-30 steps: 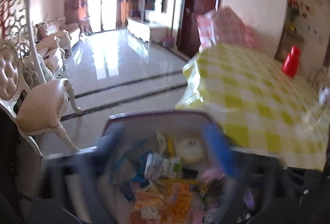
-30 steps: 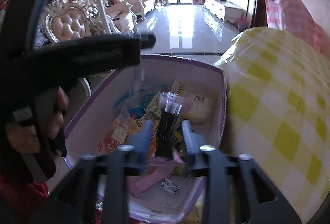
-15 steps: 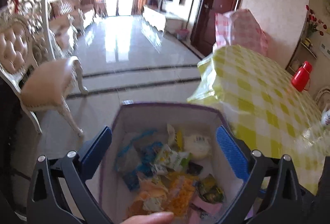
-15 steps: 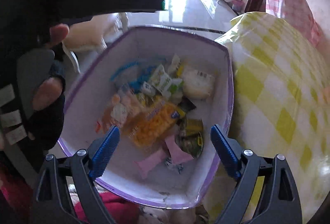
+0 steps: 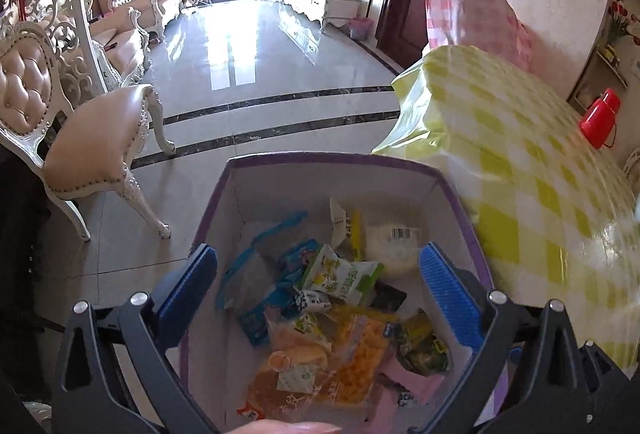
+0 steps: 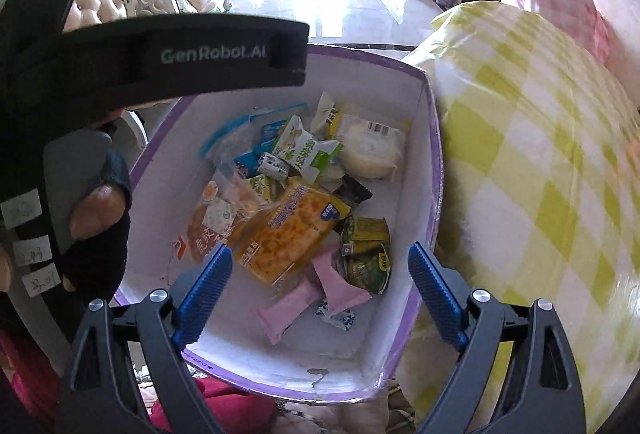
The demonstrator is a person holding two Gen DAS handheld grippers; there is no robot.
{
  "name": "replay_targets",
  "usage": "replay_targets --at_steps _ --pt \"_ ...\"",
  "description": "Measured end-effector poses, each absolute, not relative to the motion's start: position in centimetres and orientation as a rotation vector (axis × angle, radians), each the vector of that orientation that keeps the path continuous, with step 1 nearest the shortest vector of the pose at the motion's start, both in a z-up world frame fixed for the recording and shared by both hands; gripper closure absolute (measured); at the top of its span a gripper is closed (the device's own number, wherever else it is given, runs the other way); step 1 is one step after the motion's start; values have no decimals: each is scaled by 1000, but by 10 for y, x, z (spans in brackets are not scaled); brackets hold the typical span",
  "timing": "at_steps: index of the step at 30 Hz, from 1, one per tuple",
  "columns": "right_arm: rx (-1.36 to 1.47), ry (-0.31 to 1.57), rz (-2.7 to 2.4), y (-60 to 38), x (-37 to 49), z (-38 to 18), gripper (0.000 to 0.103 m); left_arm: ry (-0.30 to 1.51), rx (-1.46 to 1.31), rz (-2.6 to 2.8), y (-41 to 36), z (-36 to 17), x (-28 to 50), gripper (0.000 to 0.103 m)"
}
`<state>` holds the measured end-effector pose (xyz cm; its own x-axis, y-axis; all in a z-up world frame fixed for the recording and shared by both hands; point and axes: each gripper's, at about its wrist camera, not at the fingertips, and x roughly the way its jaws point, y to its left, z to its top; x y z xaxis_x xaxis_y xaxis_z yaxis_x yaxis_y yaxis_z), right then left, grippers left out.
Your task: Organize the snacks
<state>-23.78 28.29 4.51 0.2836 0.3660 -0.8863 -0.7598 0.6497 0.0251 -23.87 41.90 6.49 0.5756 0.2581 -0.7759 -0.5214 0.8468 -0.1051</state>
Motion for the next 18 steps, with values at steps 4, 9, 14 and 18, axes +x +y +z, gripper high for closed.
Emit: replay_targets --at_steps 4,9,14,18 --pt "-446 1032 783 283 -237 44 16 847 -341 473 420 63 -238 2" --pt "-439 1033 774 282 -235 44 16 855 -342 478 421 62 -237 2" --pt "-432 1032 763 280 -232 44 16 860 -335 476 418 60 -234 2" --pt "-429 1034 757 280 -230 43 16 865 -334 476 418 59 -234 2"
